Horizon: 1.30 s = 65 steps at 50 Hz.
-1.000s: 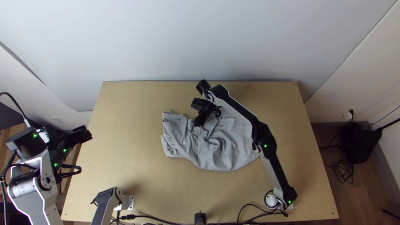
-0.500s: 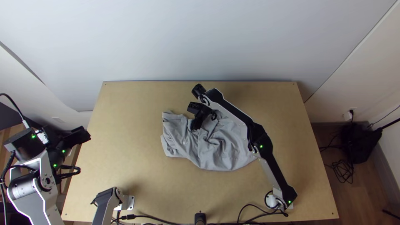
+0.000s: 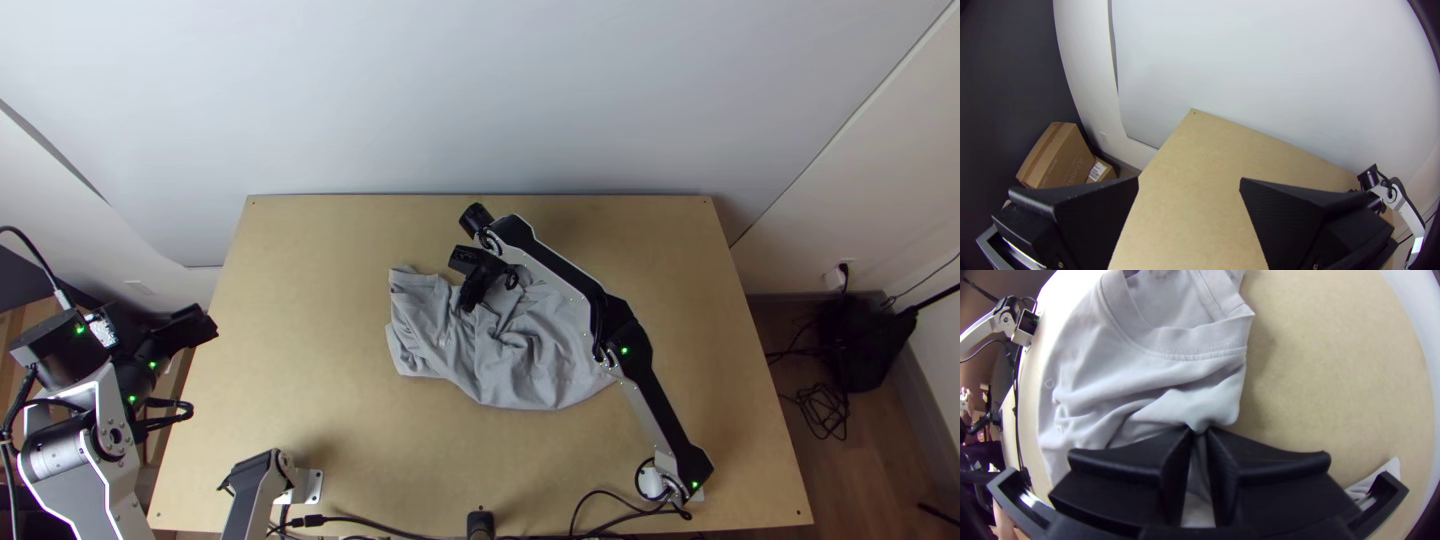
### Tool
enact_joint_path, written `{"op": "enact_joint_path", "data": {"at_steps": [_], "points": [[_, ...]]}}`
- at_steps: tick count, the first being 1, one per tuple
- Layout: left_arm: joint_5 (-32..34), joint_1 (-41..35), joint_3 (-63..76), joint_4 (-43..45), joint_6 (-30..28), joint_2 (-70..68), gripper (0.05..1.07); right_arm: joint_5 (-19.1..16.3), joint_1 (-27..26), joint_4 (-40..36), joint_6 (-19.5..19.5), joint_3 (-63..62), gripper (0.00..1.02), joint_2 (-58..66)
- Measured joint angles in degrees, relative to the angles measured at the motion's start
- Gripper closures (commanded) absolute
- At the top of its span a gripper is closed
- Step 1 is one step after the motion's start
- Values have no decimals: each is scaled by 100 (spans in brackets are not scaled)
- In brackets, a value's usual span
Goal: Fold the t-shirt
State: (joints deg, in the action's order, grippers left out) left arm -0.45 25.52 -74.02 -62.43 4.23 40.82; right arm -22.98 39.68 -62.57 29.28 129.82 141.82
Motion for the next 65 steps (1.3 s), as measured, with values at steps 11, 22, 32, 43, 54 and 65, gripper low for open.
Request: {"op": "enact_joint_path", "data": {"at_steps": [11, 22, 32, 43, 54, 65], "points": [[0, 0, 20, 46, 0, 0, 10, -17, -81, 59, -76, 0, 100, -162], [2, -127, 162, 201, -2, 0, 10, -46, -240, 407, -505, 0, 100, -927], [76, -960, 468, 238, 7, -184, 10, -44, -378, 1001, -1152, 0, 100, -1757], [262, -2896, 1108, 498, 293, -726, 10, 269, -645, 1574, -2055, 0, 100, -2385], [262, -4374, 2076, 1220, 341, -931, 10, 914, -787, 1703, -2640, -2, 100, -2946], [262, -5219, 3042, 2225, 15, -1069, 10, 1574, -782, 1803, -2933, -2, 100, -3488]]}}
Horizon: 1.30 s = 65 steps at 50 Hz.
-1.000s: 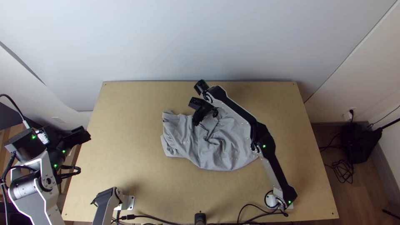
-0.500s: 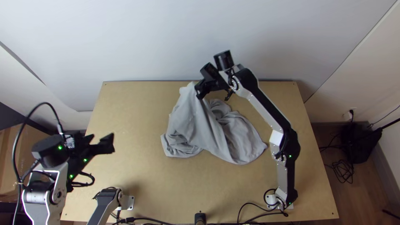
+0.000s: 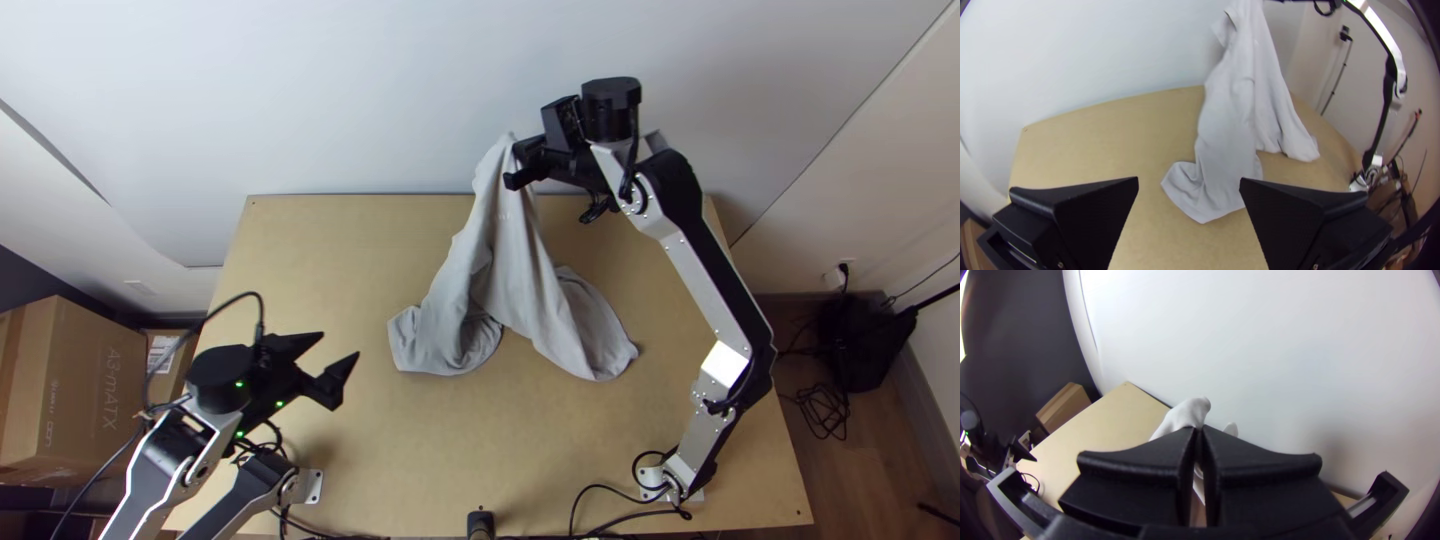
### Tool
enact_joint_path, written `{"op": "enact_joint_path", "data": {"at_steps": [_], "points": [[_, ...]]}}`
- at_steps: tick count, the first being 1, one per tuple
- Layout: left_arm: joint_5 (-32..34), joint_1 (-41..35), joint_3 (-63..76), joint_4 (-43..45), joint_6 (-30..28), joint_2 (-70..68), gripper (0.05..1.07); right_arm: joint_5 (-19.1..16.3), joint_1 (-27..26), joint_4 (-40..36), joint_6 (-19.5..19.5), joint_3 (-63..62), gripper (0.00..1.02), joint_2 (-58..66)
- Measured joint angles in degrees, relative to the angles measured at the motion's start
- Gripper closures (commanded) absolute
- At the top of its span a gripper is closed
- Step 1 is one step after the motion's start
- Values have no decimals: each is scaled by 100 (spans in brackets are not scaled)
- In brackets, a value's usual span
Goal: Fold the t-shirt
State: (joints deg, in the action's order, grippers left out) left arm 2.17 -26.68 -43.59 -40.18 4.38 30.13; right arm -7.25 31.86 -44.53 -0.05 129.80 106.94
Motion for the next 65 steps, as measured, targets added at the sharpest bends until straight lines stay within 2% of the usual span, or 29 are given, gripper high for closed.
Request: {"op": "enact_joint_path", "data": {"at_steps": [6, 17, 37, 49, 56, 59, 62, 65], "points": [[2, -382, 487, 566, -256, 184, 11, 280, 0, 9, -120, 0, 100, -162], [0, -581, 885, 1499, -444, 1119, 11, 623, 39, 9, -297, -9, 100, -317], [0, -1060, 935, 3058, -442, 2830, 11, 896, 142, 2, -302, -11, 100, -463], [-2, -1152, 835, 3947, -417, 4148, 12, 944, 216, -11, -387, -44, 100, -501], [-2, -1209, 566, 4253, -417, 4977, 47, 984, 225, -28, -444, -52, 100, -575], [0, -1228, 455, 4387, -417, 5259, 71, 986, 225, -52, -446, -90, 100, -634], [0, -1239, 444, 4688, -411, 5440, 104, 986, 225, -59, -444, -131, 100, -704], [0, -1239, 444, 5053, -396, 5569, 104, 988, 225, -59, -444, -190, 100, -778]]}}
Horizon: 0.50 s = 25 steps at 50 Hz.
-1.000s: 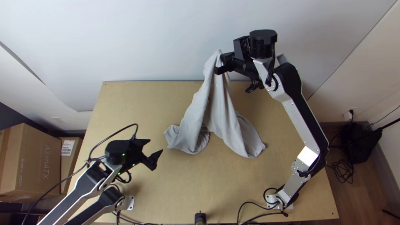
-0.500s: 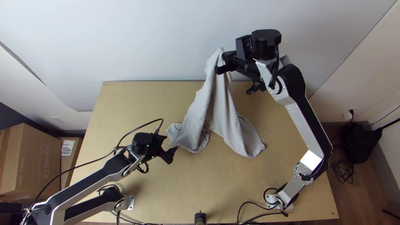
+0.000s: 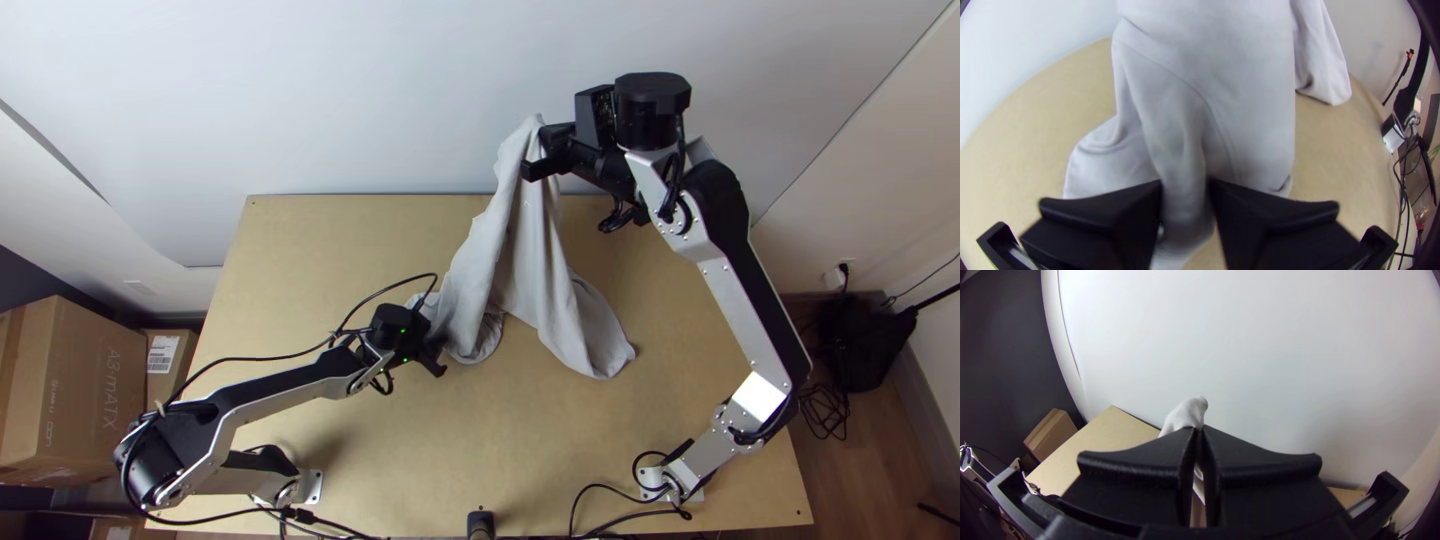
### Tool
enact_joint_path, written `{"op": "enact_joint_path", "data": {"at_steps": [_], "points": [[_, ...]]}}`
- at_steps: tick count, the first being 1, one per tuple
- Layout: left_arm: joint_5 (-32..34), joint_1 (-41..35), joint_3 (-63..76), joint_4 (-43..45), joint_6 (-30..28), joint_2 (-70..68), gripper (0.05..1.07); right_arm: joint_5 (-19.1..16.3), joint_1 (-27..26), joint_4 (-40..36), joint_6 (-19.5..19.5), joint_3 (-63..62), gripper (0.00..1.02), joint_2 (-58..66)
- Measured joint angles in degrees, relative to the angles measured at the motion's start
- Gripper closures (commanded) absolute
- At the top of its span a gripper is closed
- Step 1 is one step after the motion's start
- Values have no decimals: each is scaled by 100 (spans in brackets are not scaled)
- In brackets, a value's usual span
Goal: Fold the t-shirt
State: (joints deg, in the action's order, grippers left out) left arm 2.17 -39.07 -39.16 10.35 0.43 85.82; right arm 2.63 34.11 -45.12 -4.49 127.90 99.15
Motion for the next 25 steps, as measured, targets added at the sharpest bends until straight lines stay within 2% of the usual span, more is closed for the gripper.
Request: {"op": "enact_joint_path", "data": {"at_steps": [8, 25], "points": [[4, 87, -85, 24, 131, 37, 104, 0, -44, -13, -2, -125, 100, -164], [20, 1368, -1486, -1801, 518, -1362, 104, 26, -254, -17, 26, -389, 100, -417]]}}
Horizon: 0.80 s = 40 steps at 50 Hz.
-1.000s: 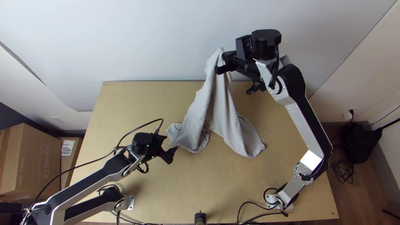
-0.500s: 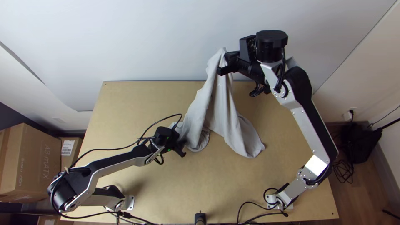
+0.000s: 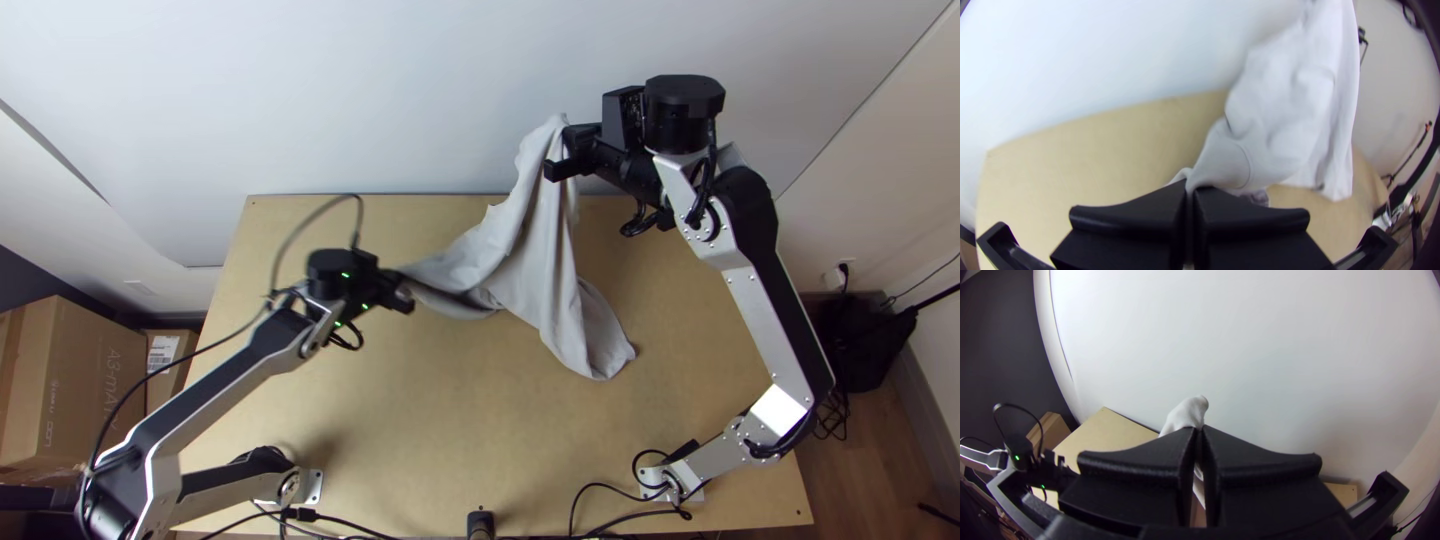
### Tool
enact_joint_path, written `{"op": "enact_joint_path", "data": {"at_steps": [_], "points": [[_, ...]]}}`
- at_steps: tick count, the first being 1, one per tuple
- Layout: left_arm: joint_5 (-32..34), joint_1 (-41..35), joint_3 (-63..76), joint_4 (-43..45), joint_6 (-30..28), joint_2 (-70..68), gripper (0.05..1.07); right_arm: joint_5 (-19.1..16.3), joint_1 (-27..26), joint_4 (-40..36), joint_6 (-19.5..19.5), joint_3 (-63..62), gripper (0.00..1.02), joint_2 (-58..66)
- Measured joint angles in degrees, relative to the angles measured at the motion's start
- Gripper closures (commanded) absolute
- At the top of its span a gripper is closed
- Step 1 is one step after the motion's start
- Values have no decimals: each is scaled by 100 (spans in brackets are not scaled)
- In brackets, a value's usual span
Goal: Fold the t-shirt
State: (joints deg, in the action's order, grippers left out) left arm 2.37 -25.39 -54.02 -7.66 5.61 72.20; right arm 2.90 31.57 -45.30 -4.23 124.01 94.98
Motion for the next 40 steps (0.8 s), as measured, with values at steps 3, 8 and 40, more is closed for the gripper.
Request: {"op": "enact_joint_path", "data": {"at_steps": [3, 8, 40], "points": [[-2, 203, -289, -201, 20, -289, 104, 83, -15, -2, 122, -46, 100, -72], [0, 535, -612, -494, 42, -732, 104, 262, 31, 2, 367, -90, 100, -201], [0, 1464, -1867, -595, 520, -2533, 105, 684, 2218, 1016, 1338, 232, 100, -1150]]}}
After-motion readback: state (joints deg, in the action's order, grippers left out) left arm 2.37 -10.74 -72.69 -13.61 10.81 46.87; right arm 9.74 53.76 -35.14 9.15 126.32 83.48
